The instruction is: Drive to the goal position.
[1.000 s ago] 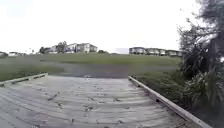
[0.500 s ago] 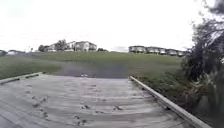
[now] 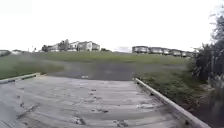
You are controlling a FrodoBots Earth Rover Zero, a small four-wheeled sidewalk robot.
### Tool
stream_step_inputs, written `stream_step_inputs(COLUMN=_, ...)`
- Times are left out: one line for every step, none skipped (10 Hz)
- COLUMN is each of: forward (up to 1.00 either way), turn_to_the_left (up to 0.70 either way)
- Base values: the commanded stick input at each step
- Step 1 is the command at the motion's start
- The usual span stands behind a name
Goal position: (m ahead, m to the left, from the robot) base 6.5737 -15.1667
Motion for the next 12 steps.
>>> stream_step_inputs(forward=0.70, turn_to_the_left=0.00)
stream_step_inputs(forward=0.70, turn_to_the_left=0.00)
stream_step_inputs(forward=0.70, turn_to_the_left=0.00)
stream_step_inputs(forward=0.70, turn_to_the_left=0.00)
stream_step_inputs(forward=0.70, turn_to_the_left=0.00)
stream_step_inputs(forward=0.70, turn_to_the_left=0.00)
stream_step_inputs(forward=0.70, turn_to_the_left=0.00)
stream_step_inputs(forward=0.70, turn_to_the_left=0.00)
stream_step_inputs(forward=0.70, turn_to_the_left=0.00)
stream_step_inputs(forward=0.70, turn_to_the_left=0.00)
stream_step_inputs(forward=0.70, turn_to_the_left=0.00)
stream_step_inputs(forward=0.70, turn_to_the_left=0.00)
